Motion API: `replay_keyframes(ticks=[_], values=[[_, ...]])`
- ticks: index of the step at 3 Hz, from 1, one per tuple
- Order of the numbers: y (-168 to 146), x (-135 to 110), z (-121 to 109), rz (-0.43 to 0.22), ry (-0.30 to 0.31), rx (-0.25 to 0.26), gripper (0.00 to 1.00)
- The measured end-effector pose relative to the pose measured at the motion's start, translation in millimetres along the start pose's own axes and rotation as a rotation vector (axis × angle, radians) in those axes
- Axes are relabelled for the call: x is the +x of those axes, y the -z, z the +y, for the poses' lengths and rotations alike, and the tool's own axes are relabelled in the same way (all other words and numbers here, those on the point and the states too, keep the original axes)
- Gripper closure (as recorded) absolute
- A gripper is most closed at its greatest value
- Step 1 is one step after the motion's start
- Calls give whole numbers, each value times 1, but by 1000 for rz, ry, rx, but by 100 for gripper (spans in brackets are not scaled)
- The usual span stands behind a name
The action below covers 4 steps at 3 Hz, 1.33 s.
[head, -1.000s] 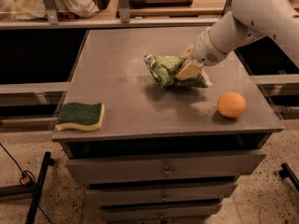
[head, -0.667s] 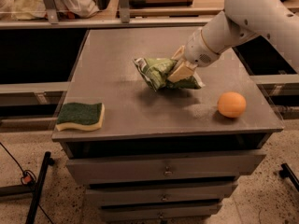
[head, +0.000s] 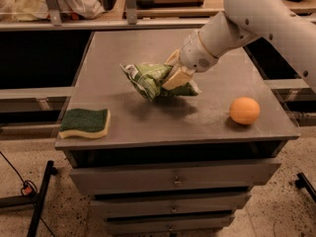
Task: Move green jalapeno chip bag near sponge
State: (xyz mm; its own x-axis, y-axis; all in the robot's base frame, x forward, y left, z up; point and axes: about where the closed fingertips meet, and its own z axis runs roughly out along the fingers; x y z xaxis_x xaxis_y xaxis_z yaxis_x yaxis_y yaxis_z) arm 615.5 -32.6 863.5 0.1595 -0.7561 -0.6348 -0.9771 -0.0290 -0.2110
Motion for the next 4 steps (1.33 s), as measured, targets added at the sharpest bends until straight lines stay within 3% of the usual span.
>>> replay_keyframes(ticks=[1,4], values=[[-10,-16,6,-34,21,-29,84],[-39,-40,24,-82,47,-117,13]])
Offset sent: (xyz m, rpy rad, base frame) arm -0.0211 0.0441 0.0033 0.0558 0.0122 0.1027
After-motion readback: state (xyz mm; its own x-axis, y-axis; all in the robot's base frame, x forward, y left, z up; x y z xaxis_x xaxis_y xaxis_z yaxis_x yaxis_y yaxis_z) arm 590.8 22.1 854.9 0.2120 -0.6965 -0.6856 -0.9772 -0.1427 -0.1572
